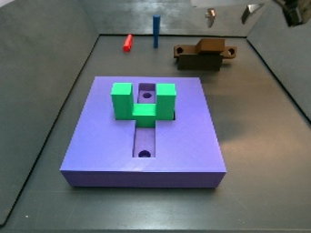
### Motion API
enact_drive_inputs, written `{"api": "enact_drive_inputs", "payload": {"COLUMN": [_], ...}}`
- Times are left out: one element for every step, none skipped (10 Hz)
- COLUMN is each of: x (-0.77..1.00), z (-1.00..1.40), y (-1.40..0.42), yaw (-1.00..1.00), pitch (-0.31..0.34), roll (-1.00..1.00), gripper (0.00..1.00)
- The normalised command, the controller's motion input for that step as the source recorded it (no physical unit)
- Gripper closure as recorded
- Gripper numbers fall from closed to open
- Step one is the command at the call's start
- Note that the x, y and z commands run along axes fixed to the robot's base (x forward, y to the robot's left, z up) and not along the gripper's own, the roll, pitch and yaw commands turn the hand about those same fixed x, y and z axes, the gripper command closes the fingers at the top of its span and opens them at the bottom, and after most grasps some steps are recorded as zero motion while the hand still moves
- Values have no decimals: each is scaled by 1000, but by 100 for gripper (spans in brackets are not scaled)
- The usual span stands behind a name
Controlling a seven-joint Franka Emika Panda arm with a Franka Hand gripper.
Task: Pick up the brown object. Move up. Place the brown object on the fixture. Regrasp the brown object. Move to above the board. Insert the brown object.
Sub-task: Regrasp the brown object.
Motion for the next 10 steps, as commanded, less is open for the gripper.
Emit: {"api": "enact_drive_inputs", "payload": {"x": [-160, -91, 0, 0, -157, -280, -237, -320, -263, 0], "z": [-17, 0, -29, -174, -203, -134, -129, -134, -74, -163], "y": [-129, -89, 0, -54, -31, 0, 0, 0, 0, -129], "yaw": [189, 63, 0, 0, 0, 20, 94, 177, 243, 197], "pitch": [0, 0, 0, 23, 266, 434, 509, 489, 349, 183], "roll": [1000, 746, 0, 174, 0, -91, -223, -191, -203, -169], "gripper": [0, 0, 0, 0, 0, 0, 0, 0, 0, 0]}}
